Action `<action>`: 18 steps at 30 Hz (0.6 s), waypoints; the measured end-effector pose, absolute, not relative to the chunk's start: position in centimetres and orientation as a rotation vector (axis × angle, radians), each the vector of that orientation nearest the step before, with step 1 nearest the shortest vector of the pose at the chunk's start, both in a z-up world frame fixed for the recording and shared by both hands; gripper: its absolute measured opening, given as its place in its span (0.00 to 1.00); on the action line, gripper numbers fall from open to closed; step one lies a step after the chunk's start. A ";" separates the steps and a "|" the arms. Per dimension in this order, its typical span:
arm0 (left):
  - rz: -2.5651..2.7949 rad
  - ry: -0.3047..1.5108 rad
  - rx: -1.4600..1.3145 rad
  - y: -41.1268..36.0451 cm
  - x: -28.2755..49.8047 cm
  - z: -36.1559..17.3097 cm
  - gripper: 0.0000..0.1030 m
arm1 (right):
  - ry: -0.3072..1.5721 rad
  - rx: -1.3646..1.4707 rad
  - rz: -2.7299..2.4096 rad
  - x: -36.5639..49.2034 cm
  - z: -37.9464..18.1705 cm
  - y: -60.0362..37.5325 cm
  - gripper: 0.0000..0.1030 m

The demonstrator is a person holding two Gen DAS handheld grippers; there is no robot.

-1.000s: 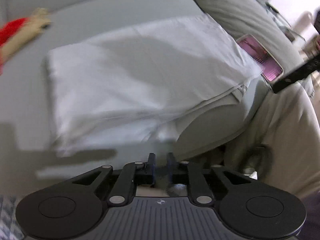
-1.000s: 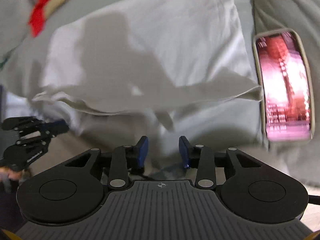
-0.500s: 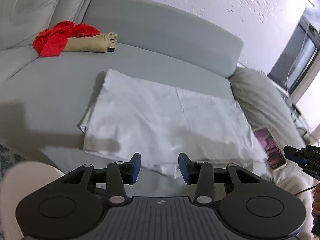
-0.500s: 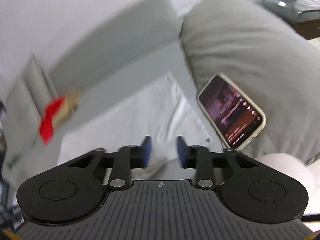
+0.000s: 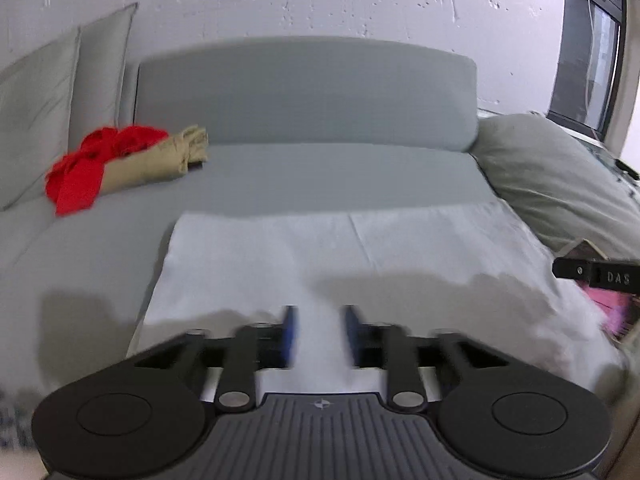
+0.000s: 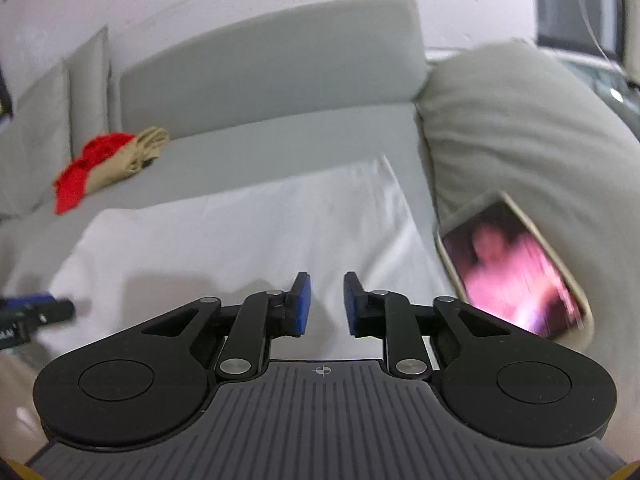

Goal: Fold clothes
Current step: 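Open both grippers and lift them away from the folded shirt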

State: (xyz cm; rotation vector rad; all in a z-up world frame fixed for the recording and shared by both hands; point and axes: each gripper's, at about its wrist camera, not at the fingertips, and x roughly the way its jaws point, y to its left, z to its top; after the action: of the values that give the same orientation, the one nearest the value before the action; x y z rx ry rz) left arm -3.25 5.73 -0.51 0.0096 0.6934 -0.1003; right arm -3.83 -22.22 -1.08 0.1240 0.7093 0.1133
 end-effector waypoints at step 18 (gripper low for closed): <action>0.097 0.725 -0.128 10.9 -4.2 -2.3 0.17 | 0.835 0.265 -0.118 -6.1 -4.0 -28.4 0.18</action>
State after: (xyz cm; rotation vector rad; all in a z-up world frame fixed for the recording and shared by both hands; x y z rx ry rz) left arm -4.19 10.89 -2.31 -0.1276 0.7247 0.0970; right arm -6.06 -28.39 -3.96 0.2647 0.8354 -0.1179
